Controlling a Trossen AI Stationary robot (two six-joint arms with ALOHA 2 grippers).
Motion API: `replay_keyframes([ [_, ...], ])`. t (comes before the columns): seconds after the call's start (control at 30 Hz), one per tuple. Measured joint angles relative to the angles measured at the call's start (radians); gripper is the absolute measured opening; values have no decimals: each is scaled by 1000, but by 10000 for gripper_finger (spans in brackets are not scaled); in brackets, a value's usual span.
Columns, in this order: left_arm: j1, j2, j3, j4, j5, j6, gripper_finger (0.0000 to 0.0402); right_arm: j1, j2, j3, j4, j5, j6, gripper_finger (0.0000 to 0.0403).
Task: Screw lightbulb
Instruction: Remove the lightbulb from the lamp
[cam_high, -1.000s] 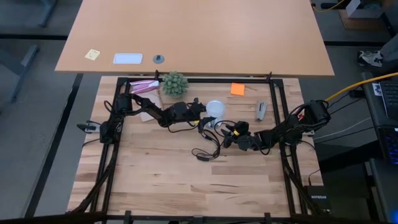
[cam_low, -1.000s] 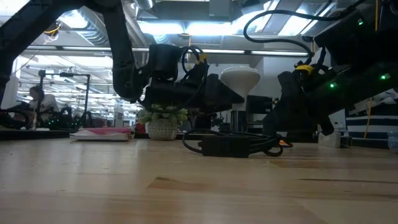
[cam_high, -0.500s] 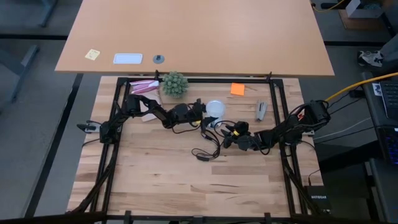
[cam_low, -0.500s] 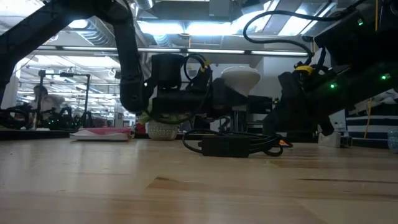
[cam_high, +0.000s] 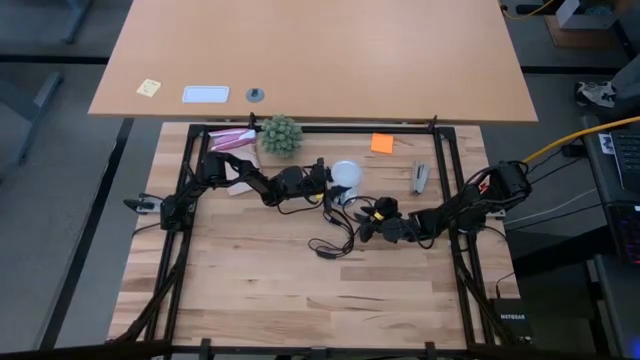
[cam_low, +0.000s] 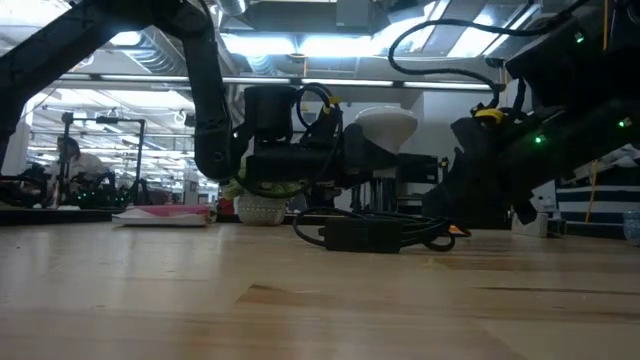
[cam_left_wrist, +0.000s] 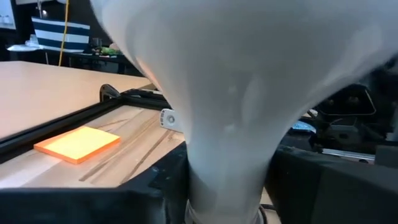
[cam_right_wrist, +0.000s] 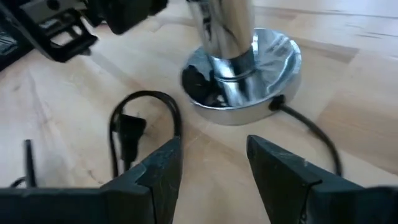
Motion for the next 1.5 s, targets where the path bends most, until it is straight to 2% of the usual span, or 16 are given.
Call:
replay_keyframes([
  [0.17, 0, 0, 0, -2, 20, -2, 139, -5, 0, 0, -82, 51, 66, 188],
  [0.37, -8, 0, 0, -6, 34, -5, 156, -47, -1, 0, -160, 39, 156, 188],
  [1.07, -52, -3, 0, -54, 21, 41, 150, -198, -2, 3, -180, -13, 120, 188],
  [1.5, -70, -4, -11, -68, 25, 40, 151, -250, 1, 0, -173, 8, 96, 188],
])
